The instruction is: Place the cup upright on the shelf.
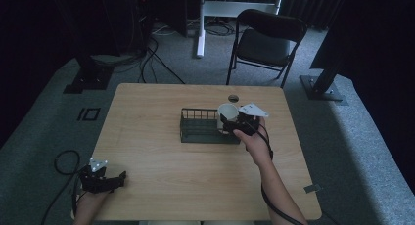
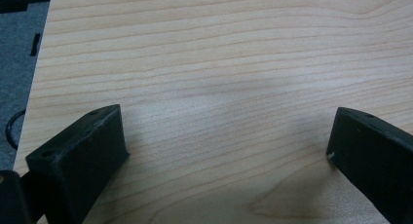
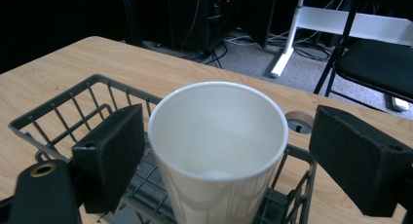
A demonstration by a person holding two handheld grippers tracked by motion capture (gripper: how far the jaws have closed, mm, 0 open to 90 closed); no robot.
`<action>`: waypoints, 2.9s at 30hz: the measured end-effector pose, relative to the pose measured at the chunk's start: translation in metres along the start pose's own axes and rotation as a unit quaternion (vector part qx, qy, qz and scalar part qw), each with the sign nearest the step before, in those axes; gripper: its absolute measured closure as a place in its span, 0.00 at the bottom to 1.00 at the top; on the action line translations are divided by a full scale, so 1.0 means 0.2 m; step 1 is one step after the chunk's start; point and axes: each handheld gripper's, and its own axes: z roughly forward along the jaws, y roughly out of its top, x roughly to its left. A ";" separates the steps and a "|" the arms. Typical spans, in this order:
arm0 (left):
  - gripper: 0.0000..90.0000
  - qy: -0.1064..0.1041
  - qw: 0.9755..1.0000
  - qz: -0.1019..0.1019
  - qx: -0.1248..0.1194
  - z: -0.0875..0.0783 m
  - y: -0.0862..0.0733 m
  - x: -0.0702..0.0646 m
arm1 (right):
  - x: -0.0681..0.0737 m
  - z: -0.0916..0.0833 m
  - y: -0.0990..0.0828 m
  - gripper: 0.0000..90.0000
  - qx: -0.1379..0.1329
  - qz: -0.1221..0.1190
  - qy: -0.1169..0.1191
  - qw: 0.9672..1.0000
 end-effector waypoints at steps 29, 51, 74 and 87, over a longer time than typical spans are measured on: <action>0.01 0.000 1.000 0.000 0.000 0.00 0.00 0.00 | -0.17 -0.19 -0.29 0.14 0.024 0.023 -0.011 0.999; 0.01 0.000 1.000 0.000 0.000 0.00 0.00 0.00 | -0.32 -0.29 -0.53 0.14 0.072 0.046 -0.048 0.995; 0.01 0.000 1.000 0.001 0.001 0.00 0.00 0.00 | -0.43 -0.47 -0.68 0.15 0.116 0.046 -0.051 0.991; 0.01 0.000 1.000 0.001 0.000 0.00 0.00 0.00 | -0.46 -0.57 -0.77 0.15 0.155 0.044 -0.048 0.986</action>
